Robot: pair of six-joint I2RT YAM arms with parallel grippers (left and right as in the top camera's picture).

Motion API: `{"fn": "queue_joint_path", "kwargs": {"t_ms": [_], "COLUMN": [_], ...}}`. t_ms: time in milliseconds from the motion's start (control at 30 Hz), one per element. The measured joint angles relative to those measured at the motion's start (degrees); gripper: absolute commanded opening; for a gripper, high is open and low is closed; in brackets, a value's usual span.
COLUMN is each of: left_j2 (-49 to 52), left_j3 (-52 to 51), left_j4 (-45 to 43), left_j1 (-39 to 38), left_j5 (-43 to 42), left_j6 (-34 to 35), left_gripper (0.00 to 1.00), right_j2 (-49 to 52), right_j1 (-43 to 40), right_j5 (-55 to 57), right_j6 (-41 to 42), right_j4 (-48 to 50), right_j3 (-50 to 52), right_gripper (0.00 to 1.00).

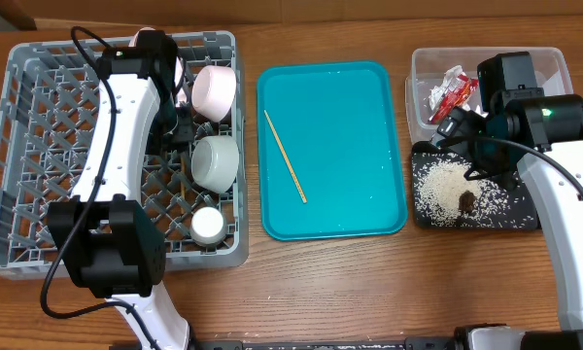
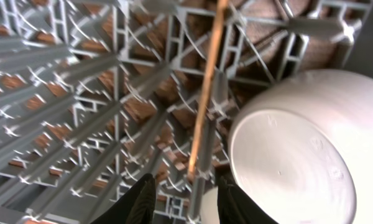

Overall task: Sort waste into correct bins and load items into the dishwasher
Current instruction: 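Return the left gripper to the teal tray and grasp the second chopstick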

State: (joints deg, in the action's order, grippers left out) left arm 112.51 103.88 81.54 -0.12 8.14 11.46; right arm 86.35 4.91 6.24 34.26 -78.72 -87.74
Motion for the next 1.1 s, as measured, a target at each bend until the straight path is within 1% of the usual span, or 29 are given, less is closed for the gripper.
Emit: {"fn": "queue_joint_path", "kwargs": {"t_ms": [133,267,367,433,467,600,700,733,800,867,1100], "left_j2": [-0.39,-1.64,-1.84,-1.84,-1.84,-1.81,-1.36,-0.87,0.26,1.75,7.61], "left_j3": [0.74,1.27,1.38,1.38,1.27,-0.39,-2.64,-3.32,-4.96,-6.64,-9.05], "left_j4": [-1.36,-4.48,-6.95,-7.74,-8.37,-10.32,-13.35,-14.56,-17.09,-18.73,-19.8], "left_j1": [-2.32,-10.58,-19.06,-24.02,-26.84,-32.5,-34.36,-34.62,-34.69,-34.6,-33.57], "left_j5": [-6.49,-11.17,-11.28,-9.75,-8.02,-3.41,-1.84,-1.64,-1.46,-1.42,-1.42], "left_j6": [0.04,3.67,9.27,13.88,17.66,28.85,34.99,36.5,38.62,39.93,42.86], "left_gripper": [0.38,0.38,0.41,0.5,0.54,0.56,0.54,0.52,0.45,0.43,0.44], "right_j2": [0.0,0.0,0.0,0.0,0.0,0.0,0.0,0.0,0.0,0.0,0.0], "right_j1": [0.0,0.0,0.0,0.0,0.0,0.0,0.0,0.0,0.0,0.0,0.0], "right_j5": [0.0,0.02,0.0,0.0,0.0,0.0,0.0,0.0,0.02,0.0,0.0], "right_j6": [0.02,0.0,0.0,0.02,0.04,0.0,0.0,0.0,0.0,0.02,0.02], "right_j4": [0.0,0.02,0.02,0.02,0.0,0.0,0.02,0.04,0.04,0.0,0.02], "right_j3": [0.0,0.0,0.0,0.0,0.0,0.0,0.0,0.0,0.0,0.0,0.0], "right_gripper": [1.0,1.0,1.0,1.0,1.0,1.0,1.0,1.0,1.0,1.0,1.0]}}
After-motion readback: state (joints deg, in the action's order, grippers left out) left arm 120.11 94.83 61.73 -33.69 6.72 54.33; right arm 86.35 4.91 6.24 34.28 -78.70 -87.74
